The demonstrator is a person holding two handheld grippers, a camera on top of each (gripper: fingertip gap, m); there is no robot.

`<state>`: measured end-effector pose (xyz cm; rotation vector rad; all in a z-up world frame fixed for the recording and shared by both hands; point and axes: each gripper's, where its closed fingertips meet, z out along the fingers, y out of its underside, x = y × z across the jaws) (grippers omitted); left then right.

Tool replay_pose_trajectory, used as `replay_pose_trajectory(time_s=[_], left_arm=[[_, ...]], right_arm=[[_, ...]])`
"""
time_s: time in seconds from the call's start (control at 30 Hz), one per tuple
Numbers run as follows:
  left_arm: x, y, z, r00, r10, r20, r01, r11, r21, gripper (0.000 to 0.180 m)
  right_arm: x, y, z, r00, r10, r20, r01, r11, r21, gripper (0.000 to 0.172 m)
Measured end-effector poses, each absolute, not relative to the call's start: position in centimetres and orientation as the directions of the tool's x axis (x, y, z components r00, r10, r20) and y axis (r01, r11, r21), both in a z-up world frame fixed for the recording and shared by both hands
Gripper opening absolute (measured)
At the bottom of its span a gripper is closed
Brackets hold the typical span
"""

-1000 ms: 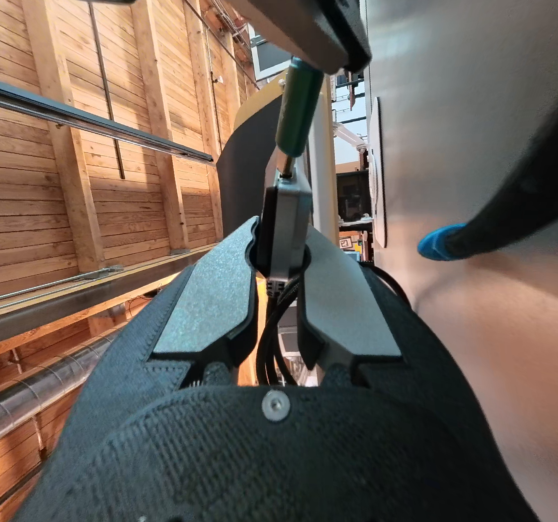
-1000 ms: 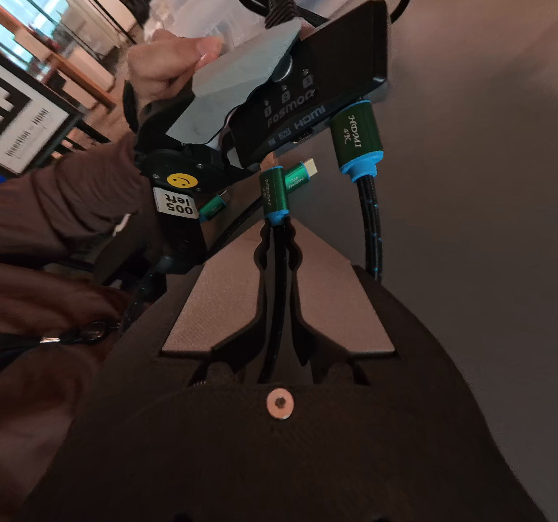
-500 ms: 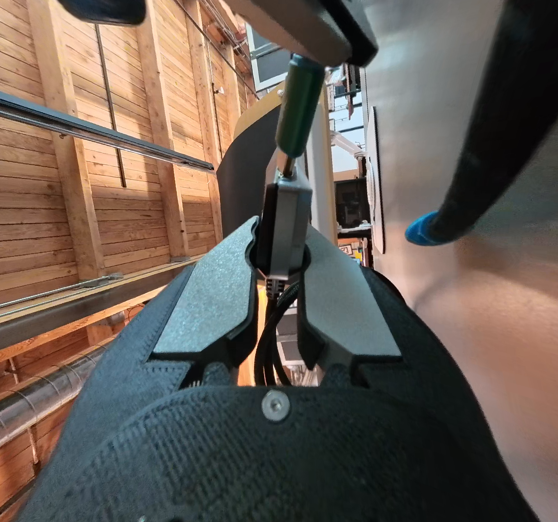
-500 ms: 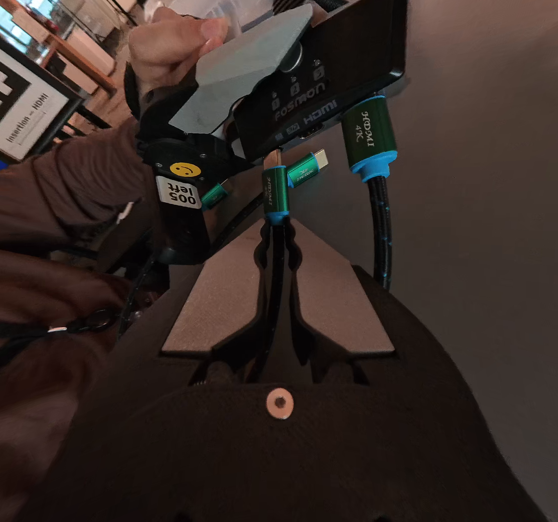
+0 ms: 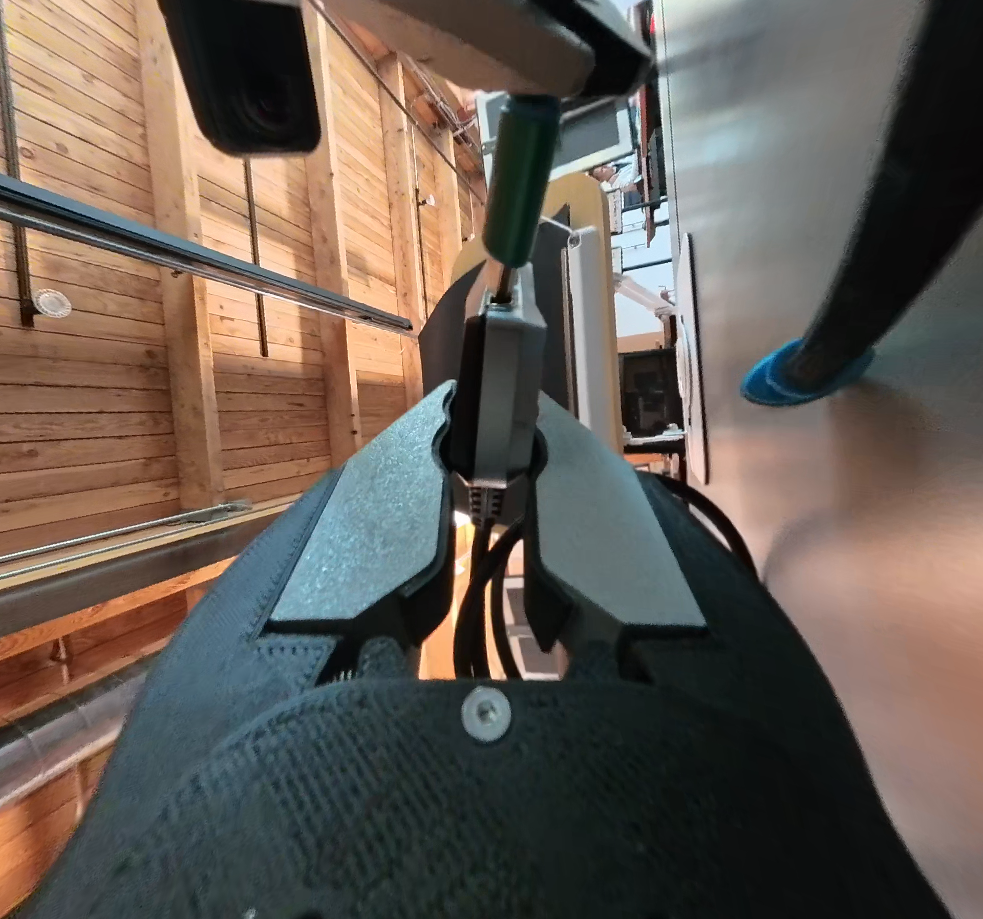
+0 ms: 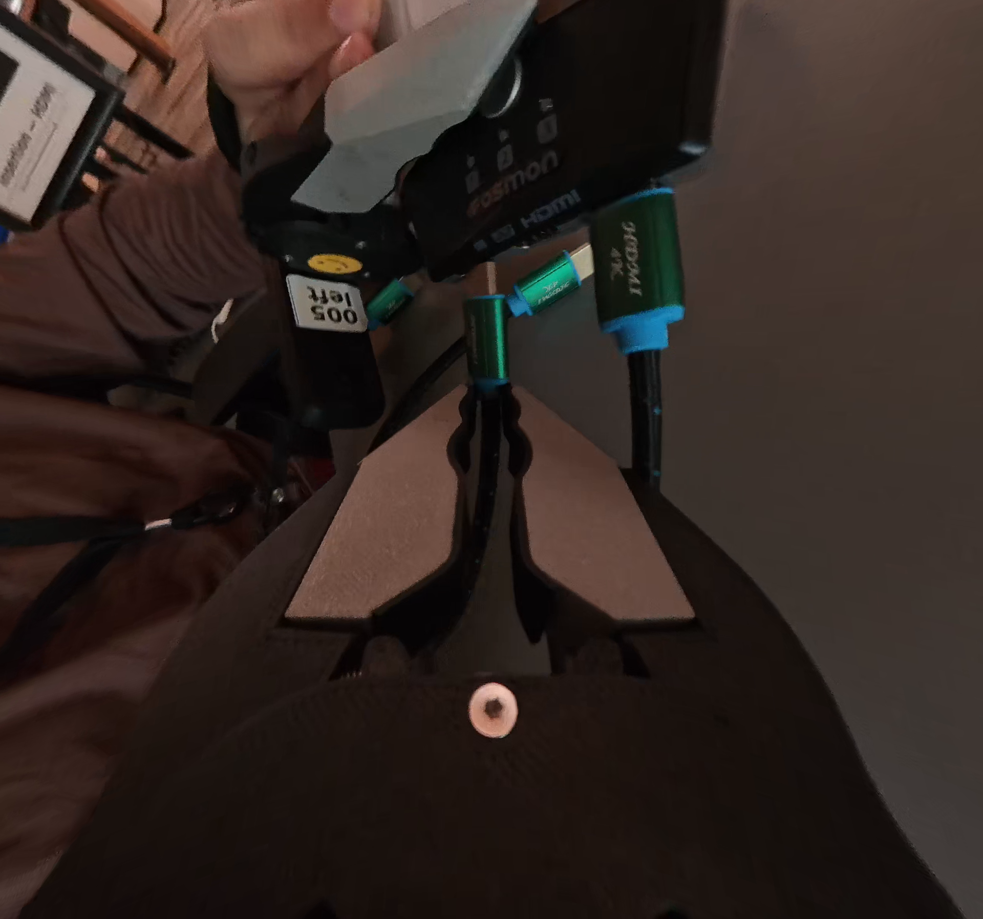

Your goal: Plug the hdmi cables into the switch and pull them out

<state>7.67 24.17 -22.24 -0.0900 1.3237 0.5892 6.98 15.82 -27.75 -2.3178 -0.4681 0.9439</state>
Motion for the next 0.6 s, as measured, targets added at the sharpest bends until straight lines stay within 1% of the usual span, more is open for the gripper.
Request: replay_pose_trajectory(time_s=[0.07,0.43,0.6], left_arm=[[7.82,23.89,-22.41,0.115,0.345,-0.931,-0.442,0.858,0.263,0.021],[7.93,23.87,-22.22,0.121,0.355,-0.927,-0.446,0.854,0.269,0.021],[7.95,23.67,-22.23,0.117,0.359,-0.926,-0.444,0.853,0.274,0.021]], right_arm=[[6.57,15.22,-27.99,0.660,0.527,-0.536,0.125,-0.780,-0.613,0.007],[6.46,14.97,-27.53,0.603,0.522,-0.603,0.090,-0.796,-0.599,0.006],[6.30,14.82,-27.73,0.583,0.471,-0.662,0.058,-0.837,-0.544,0.006]])
